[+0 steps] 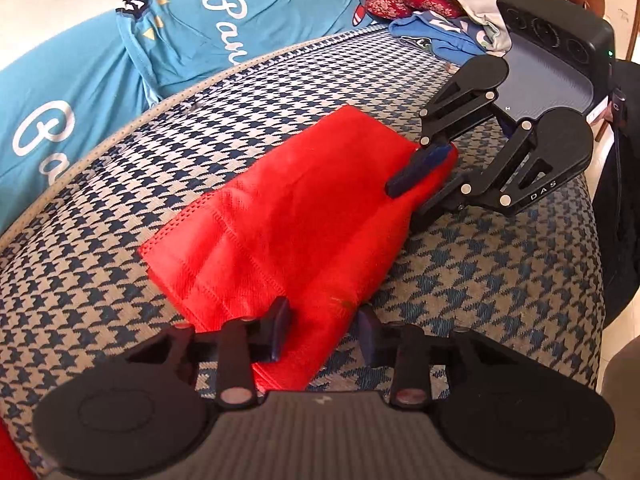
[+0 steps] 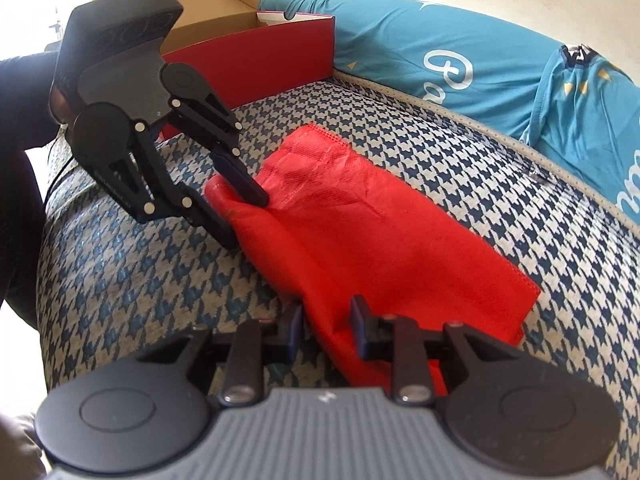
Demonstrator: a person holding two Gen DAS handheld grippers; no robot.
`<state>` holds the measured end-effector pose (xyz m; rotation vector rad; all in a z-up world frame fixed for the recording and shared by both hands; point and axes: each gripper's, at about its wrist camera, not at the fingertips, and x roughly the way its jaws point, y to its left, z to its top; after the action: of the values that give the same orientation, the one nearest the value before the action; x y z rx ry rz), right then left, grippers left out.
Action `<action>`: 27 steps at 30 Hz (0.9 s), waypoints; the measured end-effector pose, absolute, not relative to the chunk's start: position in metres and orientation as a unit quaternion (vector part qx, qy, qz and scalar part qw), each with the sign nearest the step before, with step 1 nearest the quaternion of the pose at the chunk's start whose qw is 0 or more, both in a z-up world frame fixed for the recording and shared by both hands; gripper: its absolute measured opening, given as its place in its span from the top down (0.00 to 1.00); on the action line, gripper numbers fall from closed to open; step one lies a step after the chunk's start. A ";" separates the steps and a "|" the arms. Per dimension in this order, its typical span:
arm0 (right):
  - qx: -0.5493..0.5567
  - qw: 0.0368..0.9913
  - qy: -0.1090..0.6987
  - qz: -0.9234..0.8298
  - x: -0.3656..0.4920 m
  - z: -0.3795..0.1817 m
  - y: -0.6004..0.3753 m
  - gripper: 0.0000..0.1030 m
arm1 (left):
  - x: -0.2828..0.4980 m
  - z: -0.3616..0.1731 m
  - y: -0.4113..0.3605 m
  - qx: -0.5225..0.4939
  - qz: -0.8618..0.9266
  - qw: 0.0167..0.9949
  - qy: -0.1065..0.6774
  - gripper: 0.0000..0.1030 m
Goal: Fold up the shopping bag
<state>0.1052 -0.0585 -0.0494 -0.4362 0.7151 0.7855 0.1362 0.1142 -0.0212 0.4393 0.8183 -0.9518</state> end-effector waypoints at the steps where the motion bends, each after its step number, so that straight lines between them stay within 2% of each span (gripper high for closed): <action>1: -0.224 0.838 0.331 0.371 0.102 -0.049 -0.055 0.76 | 0.138 -0.021 0.114 0.202 -0.443 0.786 0.382 0.67; 7: -0.306 0.833 0.290 0.359 0.086 -0.051 -0.039 0.72 | 0.145 -0.023 0.112 0.193 -0.444 0.781 0.394 0.67; 21: -0.392 0.815 0.247 0.347 0.076 -0.064 -0.014 0.67 | 0.163 -0.028 0.120 0.139 -0.453 0.772 0.424 0.66; 23: -0.398 0.816 0.239 0.344 0.076 -0.067 -0.009 0.68 | 0.164 -0.028 0.122 0.129 -0.453 0.770 0.429 0.66; 27: -0.332 0.836 0.279 0.337 0.091 -0.062 -0.013 0.72 | 0.167 -0.028 0.126 0.113 -0.453 0.770 0.435 0.65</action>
<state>0.0911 -0.0127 -0.0622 -0.7023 0.5908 0.7131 0.1672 0.1256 -0.0285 0.2457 0.9443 -0.9829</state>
